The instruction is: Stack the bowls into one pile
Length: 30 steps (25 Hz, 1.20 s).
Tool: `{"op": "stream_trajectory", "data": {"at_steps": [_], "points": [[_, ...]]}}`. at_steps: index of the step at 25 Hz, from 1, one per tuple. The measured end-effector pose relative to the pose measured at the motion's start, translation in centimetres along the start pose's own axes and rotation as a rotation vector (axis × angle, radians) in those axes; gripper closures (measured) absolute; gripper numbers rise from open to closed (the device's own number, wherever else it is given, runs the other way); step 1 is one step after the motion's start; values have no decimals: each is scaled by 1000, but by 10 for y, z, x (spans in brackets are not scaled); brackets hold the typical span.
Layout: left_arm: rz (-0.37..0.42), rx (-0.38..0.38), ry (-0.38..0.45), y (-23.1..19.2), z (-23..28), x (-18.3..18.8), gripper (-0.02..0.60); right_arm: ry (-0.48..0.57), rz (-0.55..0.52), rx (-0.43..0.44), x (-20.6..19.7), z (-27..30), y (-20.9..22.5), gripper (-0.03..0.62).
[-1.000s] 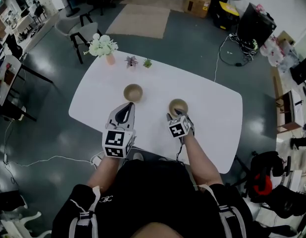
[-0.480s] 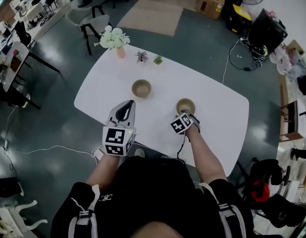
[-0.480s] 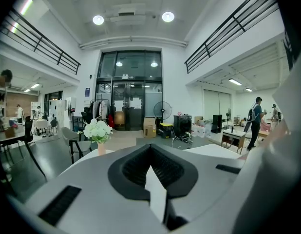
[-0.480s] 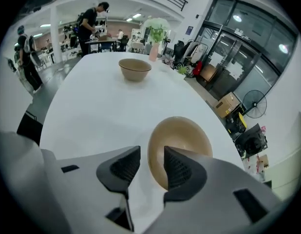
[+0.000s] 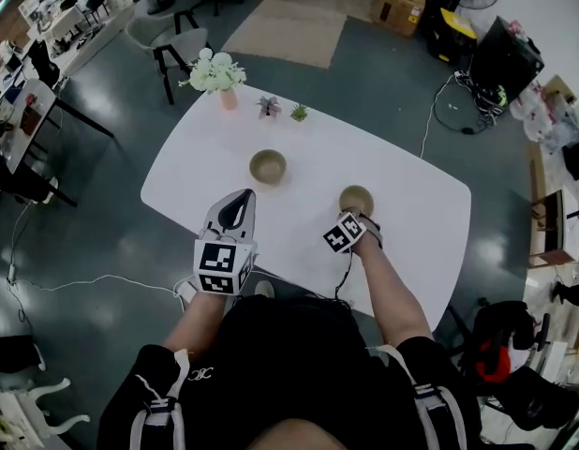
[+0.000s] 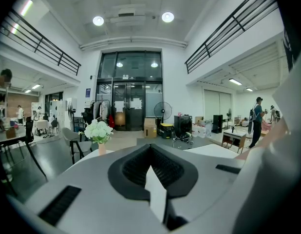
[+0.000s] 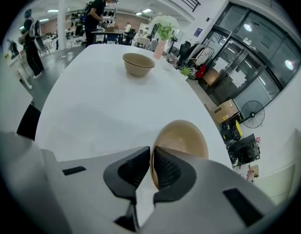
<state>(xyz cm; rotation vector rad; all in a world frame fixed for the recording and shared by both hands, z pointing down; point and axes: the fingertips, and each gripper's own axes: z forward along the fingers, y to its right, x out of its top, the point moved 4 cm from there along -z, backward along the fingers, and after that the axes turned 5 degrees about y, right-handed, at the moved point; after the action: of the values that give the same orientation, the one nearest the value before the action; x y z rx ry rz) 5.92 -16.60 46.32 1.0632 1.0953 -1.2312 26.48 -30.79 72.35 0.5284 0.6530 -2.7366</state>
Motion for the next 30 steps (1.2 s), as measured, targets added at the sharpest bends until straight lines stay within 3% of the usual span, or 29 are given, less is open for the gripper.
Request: {"op": "stream_trajectory", "data": {"at_steps": [8,16,21,30], "points": [[-13,8,8,-6,-9,0,569,77,-77,-77,32,-26,12,553],[-36,41,5,-25,-24,-7,569,190,-144,-112,95,-50,18,556],[-47,79,1,-45,-36,-11,569,259,-184,-88,145,-59,9,556],[-69,186,-6,-104,-54,-27,569,315,-280,-4,223,-24,-38,556]]}}
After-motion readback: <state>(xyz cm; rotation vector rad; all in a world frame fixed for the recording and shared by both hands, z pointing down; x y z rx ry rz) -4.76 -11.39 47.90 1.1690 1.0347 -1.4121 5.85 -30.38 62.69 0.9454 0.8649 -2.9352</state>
